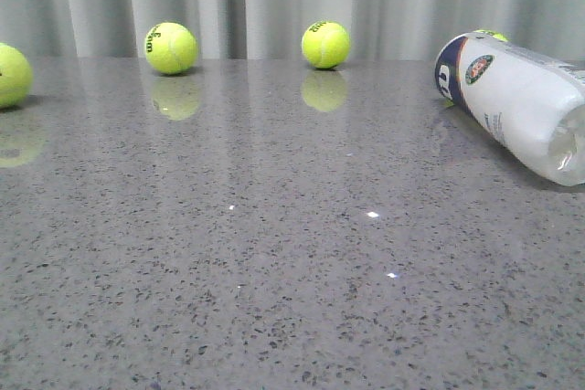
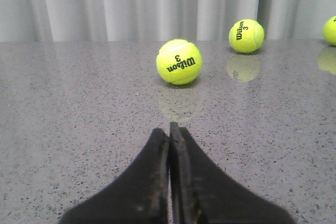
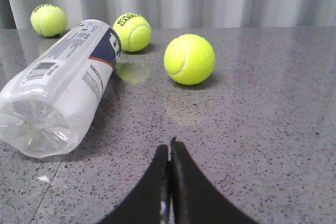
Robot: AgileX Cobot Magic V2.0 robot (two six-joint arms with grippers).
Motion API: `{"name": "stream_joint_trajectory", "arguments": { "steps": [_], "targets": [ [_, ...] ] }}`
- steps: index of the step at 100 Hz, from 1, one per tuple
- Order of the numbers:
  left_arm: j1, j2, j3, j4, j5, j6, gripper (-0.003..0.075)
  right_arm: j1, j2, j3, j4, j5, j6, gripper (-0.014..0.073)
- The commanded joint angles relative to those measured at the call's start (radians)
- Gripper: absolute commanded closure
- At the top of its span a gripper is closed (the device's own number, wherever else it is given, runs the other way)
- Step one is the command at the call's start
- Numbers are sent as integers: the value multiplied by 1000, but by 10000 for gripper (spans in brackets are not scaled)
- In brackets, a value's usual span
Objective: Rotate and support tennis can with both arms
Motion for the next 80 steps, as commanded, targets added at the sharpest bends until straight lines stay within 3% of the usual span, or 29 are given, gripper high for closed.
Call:
{"name": "stream_joint_trajectory", "arguments": {
  "steps": [1,59,80],
  "targets": [
    [2,-39,48,-2,-76,-1,741,-6,-24,-19,-7,-75,-4,659],
    [2,-39,48,-2,-76,-1,741,-6,-24,-24,-7,-70,-4,659],
    [2,-39,48,-2,-76,-1,741,-6,30,-145,-7,125,-4,659]
  ]
}}
